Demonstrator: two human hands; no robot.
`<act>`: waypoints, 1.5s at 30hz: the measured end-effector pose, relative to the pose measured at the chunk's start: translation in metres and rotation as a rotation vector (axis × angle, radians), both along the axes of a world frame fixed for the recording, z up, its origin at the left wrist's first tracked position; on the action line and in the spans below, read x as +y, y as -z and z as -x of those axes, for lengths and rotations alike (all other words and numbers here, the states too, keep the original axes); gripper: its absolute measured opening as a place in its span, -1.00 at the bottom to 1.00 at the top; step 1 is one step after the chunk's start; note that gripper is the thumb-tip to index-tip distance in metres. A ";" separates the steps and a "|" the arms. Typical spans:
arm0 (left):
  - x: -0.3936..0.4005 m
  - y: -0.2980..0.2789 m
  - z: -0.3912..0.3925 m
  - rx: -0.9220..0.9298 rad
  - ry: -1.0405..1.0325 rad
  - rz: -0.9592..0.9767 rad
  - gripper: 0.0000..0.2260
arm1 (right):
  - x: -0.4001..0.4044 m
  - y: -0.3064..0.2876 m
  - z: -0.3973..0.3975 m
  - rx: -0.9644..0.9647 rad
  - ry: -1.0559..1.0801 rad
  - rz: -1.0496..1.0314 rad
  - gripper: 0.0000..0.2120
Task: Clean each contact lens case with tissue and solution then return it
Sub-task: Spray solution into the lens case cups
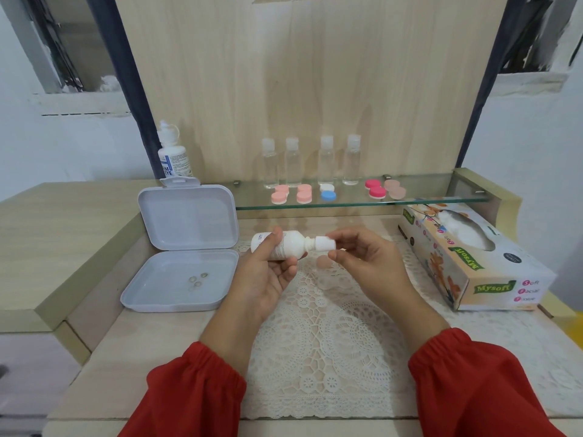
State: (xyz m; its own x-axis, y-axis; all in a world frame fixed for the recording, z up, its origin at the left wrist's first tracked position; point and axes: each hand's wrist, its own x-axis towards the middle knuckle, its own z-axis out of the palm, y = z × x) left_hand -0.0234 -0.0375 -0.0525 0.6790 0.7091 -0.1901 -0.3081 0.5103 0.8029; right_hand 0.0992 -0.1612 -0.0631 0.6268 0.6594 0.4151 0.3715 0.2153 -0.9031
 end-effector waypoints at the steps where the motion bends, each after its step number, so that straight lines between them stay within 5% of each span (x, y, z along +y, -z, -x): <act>1: 0.000 0.000 0.000 0.004 0.006 -0.001 -0.66 | 0.000 0.000 0.000 -0.017 0.008 0.007 -0.66; 8: -0.003 -0.002 0.000 -0.008 0.029 -0.036 -0.57 | -0.001 -0.001 0.000 -0.071 0.102 0.121 -0.96; 14: -0.006 -0.002 0.001 -0.005 0.056 -0.049 -0.50 | -0.005 0.001 -0.001 -0.112 0.091 0.217 -0.47; 18: -0.005 -0.002 0.000 -0.013 0.049 -0.032 -0.50 | -0.008 0.002 -0.002 -0.220 0.059 0.236 -0.83; 22: -0.005 -0.002 0.001 -0.027 0.049 -0.021 -0.48 | -0.007 0.002 -0.001 -0.253 0.067 0.227 -0.95; 26: -0.006 -0.003 0.002 -0.058 0.085 -0.020 -0.38 | -0.007 0.001 0.002 -0.181 0.119 0.236 -0.67; 29: -0.006 -0.006 0.006 -0.053 0.153 -0.044 -0.50 | -0.005 -0.001 0.001 -0.066 0.159 0.173 -0.56; 32: -0.008 -0.007 0.008 -0.015 0.208 -0.174 -0.60 | -0.005 -0.006 -0.001 0.032 0.219 0.086 -0.49; 37: -0.013 -0.001 0.007 0.278 0.187 -0.709 -0.53 | -0.005 -0.007 -0.004 0.095 0.244 0.029 -0.44; 45: -0.001 0.008 0.004 0.375 -0.107 -0.862 -0.60 | -0.018 -0.005 -0.018 0.116 0.167 0.204 -0.63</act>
